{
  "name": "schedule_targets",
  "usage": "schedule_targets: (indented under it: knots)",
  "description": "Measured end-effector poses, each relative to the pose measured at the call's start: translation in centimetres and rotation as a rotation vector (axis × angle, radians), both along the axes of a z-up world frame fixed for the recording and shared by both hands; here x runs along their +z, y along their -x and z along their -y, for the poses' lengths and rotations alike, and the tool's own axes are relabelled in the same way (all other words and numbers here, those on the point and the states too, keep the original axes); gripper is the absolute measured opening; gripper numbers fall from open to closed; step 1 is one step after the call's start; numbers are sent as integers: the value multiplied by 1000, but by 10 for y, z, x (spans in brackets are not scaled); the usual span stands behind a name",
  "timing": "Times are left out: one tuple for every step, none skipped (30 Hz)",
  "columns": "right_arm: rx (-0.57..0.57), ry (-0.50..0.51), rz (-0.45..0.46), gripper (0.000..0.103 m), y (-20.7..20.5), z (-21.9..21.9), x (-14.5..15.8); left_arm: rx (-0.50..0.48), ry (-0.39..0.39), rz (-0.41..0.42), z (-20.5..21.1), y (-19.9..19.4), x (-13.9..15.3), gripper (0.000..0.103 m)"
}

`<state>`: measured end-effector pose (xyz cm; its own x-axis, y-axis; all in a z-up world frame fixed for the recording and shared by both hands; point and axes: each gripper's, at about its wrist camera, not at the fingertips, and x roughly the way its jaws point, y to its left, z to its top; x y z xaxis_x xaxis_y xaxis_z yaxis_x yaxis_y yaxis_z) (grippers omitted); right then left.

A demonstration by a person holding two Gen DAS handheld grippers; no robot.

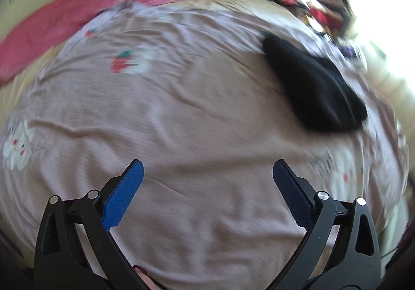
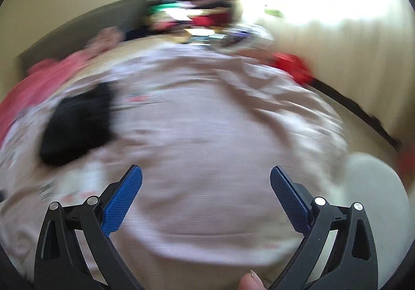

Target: Fold small clothes

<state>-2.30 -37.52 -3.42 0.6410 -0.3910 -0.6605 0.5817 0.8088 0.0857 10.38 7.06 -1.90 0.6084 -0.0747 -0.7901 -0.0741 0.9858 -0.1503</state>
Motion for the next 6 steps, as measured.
schedule_targets:
  knots:
    - [-73,-15,-10,99,11,25,-6,35,14,-8,-18,-7,1,94]
    - [-169,-31,-29,99,25,57,-15,83,26,-14,-46,-16,2,94]
    - [-220,-39,-44,99,33,78,-22,143,22,-23,-76,-24,2,94]
    - [-281,-40,-68,99,44,103,-32,206,13,-33,-107,-32,4,94]
    - [-344,-25,-98,99,53,124,-41,284,-5,-37,-148,-40,4,94]
    - [-406,3,-152,99,63,150,-52,340,-21,-44,-177,-45,5,94]
